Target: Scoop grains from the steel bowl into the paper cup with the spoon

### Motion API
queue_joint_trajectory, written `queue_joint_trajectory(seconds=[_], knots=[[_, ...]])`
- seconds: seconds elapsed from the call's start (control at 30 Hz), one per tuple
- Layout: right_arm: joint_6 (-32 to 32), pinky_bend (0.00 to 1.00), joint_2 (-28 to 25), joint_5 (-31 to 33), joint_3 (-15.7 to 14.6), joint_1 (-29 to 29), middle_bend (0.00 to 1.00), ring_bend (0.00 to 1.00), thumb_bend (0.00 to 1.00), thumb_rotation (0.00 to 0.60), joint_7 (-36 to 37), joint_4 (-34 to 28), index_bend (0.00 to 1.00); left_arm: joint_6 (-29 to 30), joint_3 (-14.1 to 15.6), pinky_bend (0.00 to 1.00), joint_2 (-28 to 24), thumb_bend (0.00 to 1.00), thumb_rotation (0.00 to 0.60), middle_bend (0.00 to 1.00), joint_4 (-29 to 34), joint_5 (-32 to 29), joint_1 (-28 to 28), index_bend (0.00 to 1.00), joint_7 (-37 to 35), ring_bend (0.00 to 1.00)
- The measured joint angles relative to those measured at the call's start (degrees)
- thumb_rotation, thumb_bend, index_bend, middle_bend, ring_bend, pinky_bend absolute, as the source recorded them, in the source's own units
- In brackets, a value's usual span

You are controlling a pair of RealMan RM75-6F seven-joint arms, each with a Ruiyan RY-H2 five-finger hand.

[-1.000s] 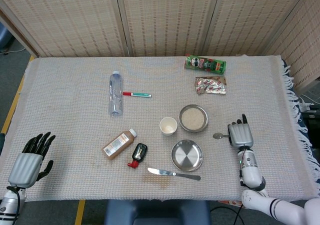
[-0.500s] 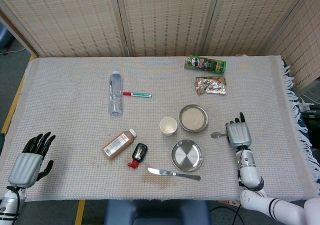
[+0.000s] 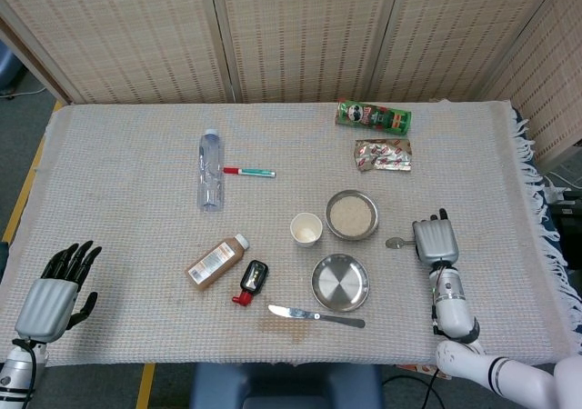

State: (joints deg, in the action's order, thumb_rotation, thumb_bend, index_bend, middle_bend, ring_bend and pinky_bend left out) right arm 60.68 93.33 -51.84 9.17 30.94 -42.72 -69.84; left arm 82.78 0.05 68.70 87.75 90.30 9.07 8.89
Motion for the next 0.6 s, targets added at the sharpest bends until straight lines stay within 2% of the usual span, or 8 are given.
queue_joint_trajectory(seconds=[0.6], knots=[[-2.31,0.22,-0.72,3.30,1.17,1.16,0.55,0.34,0.33,0.600,0.82,-0.01,0.72,-0.23,-0.05,0.12,0.00,0.43,0.600,0.00,-0.02,-0.15,0.11,0.00,-0.03,0.00]])
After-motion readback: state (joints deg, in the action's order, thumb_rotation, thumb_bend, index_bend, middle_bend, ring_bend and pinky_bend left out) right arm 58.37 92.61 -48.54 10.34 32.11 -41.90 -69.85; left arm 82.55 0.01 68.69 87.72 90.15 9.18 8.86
